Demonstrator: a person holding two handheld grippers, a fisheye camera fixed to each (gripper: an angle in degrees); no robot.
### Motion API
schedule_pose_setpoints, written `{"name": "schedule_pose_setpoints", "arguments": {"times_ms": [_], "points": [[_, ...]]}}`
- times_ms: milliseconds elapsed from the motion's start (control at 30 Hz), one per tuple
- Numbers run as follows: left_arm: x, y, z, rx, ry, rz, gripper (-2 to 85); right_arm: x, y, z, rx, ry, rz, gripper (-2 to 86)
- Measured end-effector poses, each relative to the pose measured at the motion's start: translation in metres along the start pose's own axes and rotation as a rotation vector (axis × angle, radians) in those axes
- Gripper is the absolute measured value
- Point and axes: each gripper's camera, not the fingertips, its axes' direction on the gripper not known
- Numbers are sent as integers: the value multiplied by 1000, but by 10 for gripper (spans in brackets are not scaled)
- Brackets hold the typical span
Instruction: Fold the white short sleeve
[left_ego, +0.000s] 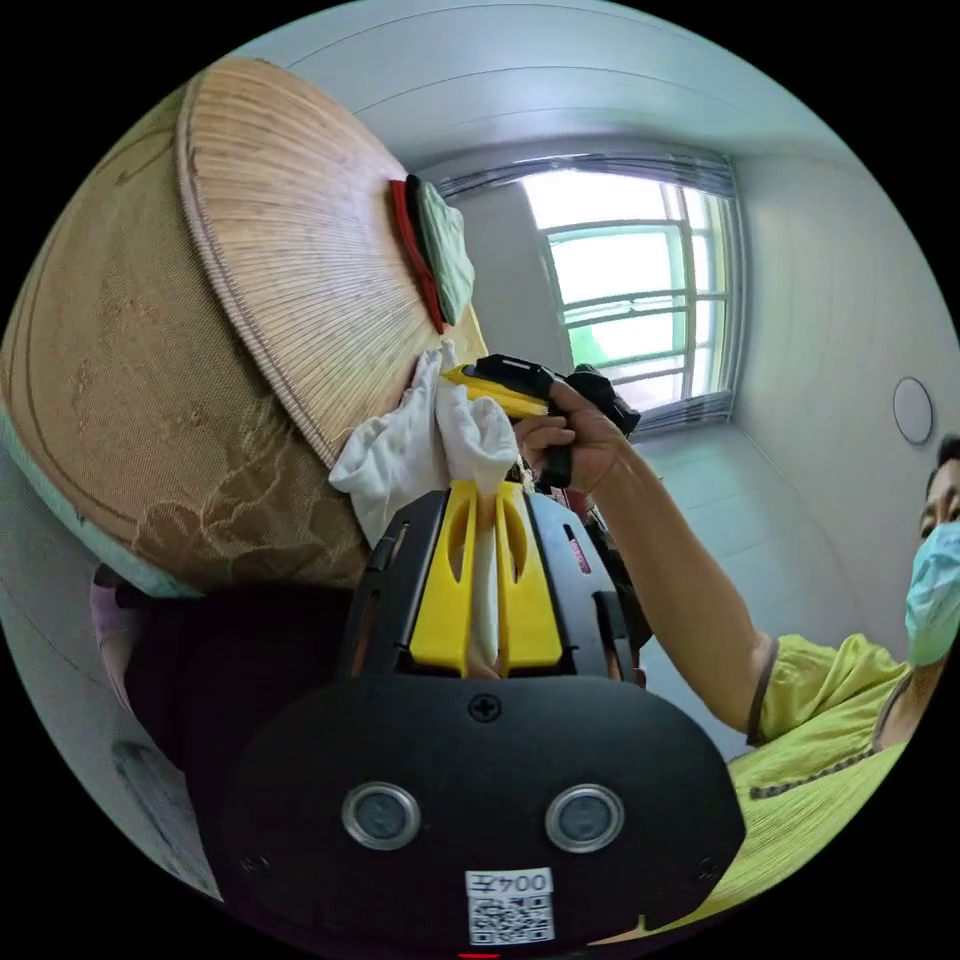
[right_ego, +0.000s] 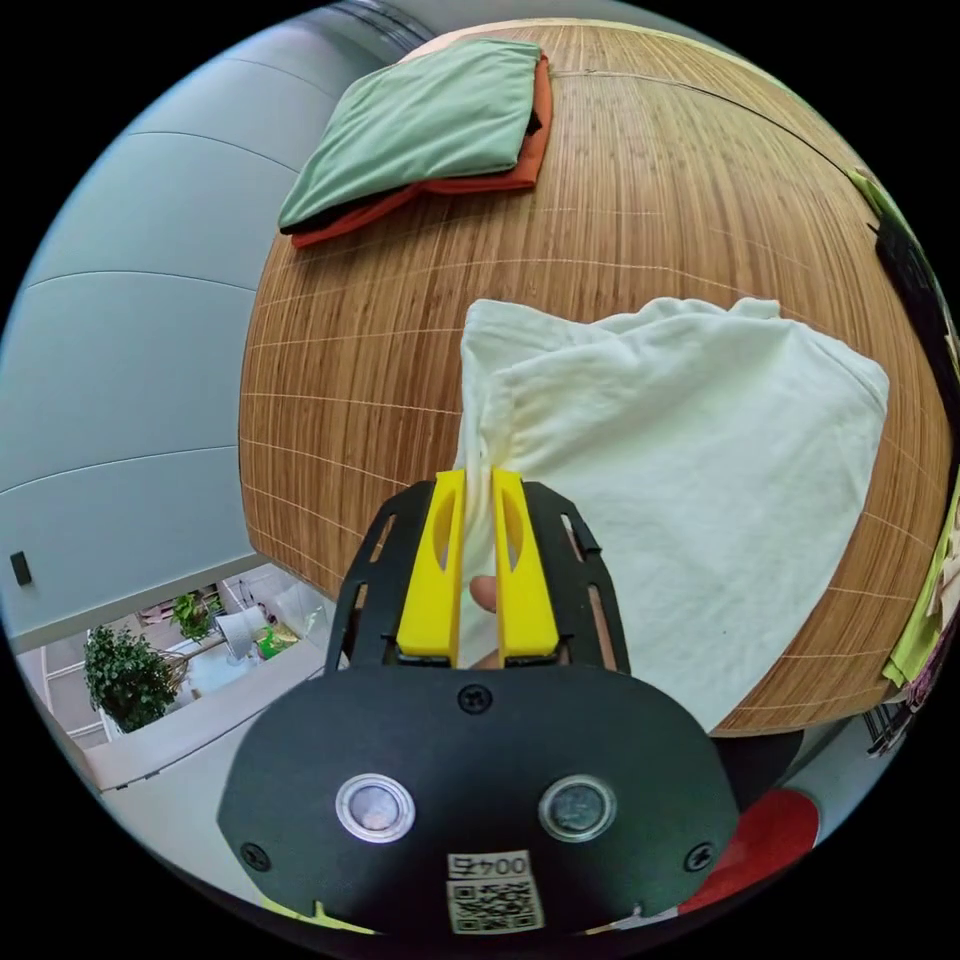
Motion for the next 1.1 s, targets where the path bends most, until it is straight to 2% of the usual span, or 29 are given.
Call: {"name": "schedule_pose_setpoints", "arguments": {"times_ms": [100,200,267,300,367,400,533,567,633,733,800,833,933,1100], "points": [[1,4,-14,-1,11,-26,54,-12,8,5,9,-19,-54,112],[5,11,-39,44,-34,-8,52,-25,35,-14,101,-7,-130,132],[18,17,-59,104,-79,53,41,-27,82,-46,274,55,-229,103],[35,22,-69,150,-127,137,33,-25,97,-55,330,76,-258,91],[71,28,-69,188,-180,310,24,-4,164,-72,510,189,-353,8],[95,30,-58,180,-188,423,18,4,179,-72,535,217,-365,4],[154,31,38,16,-250,786,8,66,260,-26,572,428,-353,-6],[158,30,55,-5,-280,823,7,77,275,-10,569,486,-346,-7],[166,29,116,-102,-442,963,4,85,292,10,576,543,-368,-7],[153,27,169,-185,-678,1017,3,85,302,43,546,575,-427,-8],[138,27,186,-241,-777,1006,3,87,300,70,467,604,-466,-8],[125,29,194,-304,-804,1001,2,92,304,83,492,627,-478,-8],[112,36,196,-292,-757,1015,2,98,319,94,589,636,-471,-6],[113,17,200,-368,-681,903,2,117,318,77,574,506,-436,-5]]}}
